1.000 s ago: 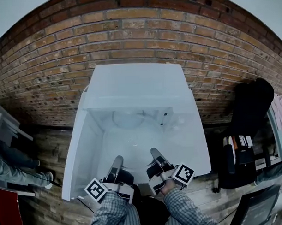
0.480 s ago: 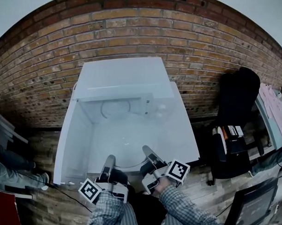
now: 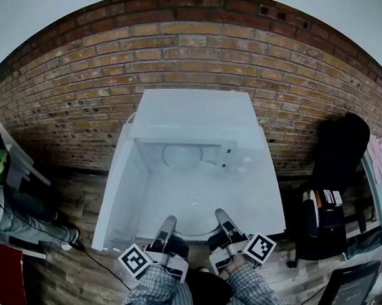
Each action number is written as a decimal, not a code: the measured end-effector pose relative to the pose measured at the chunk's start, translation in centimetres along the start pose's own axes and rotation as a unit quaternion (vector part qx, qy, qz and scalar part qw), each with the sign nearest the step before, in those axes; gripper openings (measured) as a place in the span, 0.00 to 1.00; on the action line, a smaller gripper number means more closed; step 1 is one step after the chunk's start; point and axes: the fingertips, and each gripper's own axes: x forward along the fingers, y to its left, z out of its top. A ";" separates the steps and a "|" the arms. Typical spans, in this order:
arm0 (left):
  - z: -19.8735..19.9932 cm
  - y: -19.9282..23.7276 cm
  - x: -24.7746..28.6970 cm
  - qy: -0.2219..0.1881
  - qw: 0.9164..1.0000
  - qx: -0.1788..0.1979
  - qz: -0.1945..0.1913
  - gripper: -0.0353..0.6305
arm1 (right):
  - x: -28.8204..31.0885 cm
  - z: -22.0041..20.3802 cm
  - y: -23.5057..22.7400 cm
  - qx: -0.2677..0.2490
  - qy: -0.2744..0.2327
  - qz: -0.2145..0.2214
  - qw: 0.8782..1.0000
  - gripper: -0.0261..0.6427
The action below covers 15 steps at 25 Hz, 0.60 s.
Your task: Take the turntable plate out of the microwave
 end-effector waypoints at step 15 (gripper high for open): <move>0.6 -5.4 -0.3 0.026 0.999 -0.004 -0.031 0.12 | -0.2 -0.9 5.5 -0.013 -0.027 0.021 0.999 0.11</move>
